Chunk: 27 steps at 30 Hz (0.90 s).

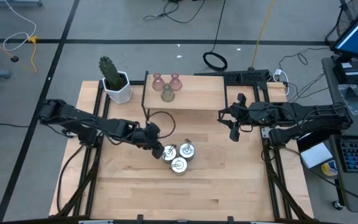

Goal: Pick & Place candle stick holders
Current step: Put the left brown scented candle on the shelf

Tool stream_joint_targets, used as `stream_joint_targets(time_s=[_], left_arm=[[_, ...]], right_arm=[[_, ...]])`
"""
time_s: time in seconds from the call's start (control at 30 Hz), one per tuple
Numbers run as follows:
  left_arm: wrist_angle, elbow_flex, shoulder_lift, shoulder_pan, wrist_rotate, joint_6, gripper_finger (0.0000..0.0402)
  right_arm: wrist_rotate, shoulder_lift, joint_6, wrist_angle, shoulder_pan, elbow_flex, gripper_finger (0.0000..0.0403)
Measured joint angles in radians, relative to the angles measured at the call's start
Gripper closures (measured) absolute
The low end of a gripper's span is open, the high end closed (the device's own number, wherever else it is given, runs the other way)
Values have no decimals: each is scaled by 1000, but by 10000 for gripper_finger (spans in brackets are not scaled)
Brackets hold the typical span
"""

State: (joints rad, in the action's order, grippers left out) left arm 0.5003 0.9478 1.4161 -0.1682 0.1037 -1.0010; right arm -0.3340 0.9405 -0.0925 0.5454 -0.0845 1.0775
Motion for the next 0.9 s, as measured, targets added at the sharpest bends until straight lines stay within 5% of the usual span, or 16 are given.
stream_joint_targets(time_s=[0.67,0.9], left_arm=[[-52,5,161,71,-114,-28,165],[-59,5,190,76,-152,-18,265]], right_arm=[[0,0,2,-4,0,0,248],[0,0,3,-3,0,0,248]])
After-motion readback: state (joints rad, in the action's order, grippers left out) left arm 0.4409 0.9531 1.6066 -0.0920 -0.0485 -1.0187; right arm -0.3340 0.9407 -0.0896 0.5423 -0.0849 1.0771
